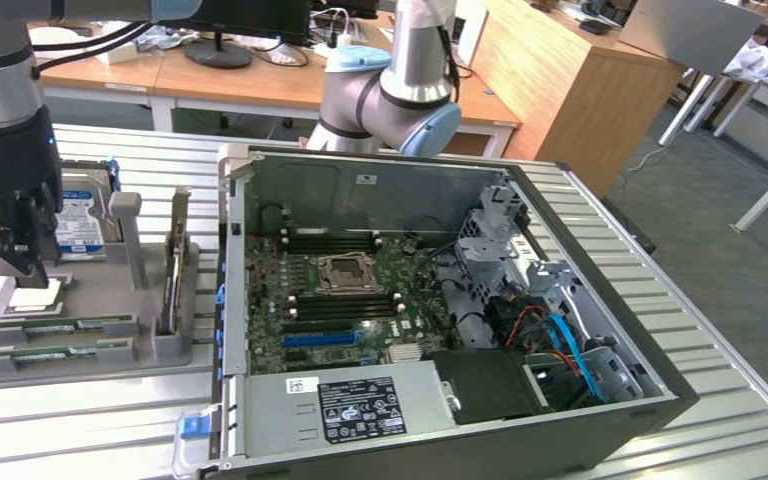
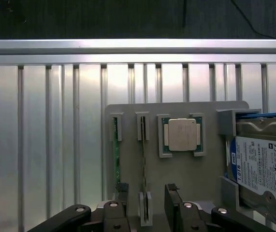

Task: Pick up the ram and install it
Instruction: 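Pick up the ram and move it above insertion slot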

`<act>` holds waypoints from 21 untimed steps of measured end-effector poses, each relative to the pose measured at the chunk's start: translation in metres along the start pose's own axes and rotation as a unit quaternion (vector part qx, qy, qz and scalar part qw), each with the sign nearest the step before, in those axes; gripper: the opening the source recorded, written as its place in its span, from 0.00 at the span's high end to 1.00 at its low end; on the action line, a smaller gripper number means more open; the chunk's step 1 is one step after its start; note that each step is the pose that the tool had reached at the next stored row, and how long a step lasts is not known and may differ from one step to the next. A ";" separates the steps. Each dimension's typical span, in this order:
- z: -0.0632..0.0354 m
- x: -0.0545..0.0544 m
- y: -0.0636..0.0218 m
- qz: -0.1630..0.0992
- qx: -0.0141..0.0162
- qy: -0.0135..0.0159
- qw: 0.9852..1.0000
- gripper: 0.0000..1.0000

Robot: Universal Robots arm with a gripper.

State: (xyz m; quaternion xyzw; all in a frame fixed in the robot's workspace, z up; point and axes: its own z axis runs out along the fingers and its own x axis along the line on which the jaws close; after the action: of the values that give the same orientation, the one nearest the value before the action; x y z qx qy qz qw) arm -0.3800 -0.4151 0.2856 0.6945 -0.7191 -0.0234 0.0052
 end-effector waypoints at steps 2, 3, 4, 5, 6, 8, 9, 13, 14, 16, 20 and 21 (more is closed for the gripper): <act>0.0015 0.000 -0.0001 0.000 0.000 0.000 1.000 0.57; 0.0022 0.000 -0.0001 0.000 0.000 0.000 1.000 0.57; 0.0029 0.000 -0.0001 0.000 0.000 0.000 1.000 0.57; 0.0037 0.000 -0.0001 0.000 0.000 0.000 1.000 0.57; 0.0044 0.000 -0.0002 0.000 0.000 0.000 1.000 0.57; 0.0057 0.000 -0.0002 0.000 0.000 0.000 1.000 0.57; 0.0064 0.000 -0.0002 0.000 0.000 0.000 1.000 0.57; 0.0090 0.000 -0.0004 0.000 0.000 0.000 1.000 0.57; 0.0097 0.000 -0.0004 0.000 0.000 0.000 1.000 0.57; 0.0109 0.000 -0.0004 0.000 0.000 0.000 1.000 0.57; 0.0132 0.000 -0.0005 0.000 0.000 0.000 1.000 0.57; 0.0132 0.000 -0.0005 0.000 0.000 0.000 1.000 0.57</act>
State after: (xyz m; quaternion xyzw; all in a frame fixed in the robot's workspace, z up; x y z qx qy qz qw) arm -0.3800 -0.4151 0.2724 0.6945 -0.7191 -0.0234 0.0054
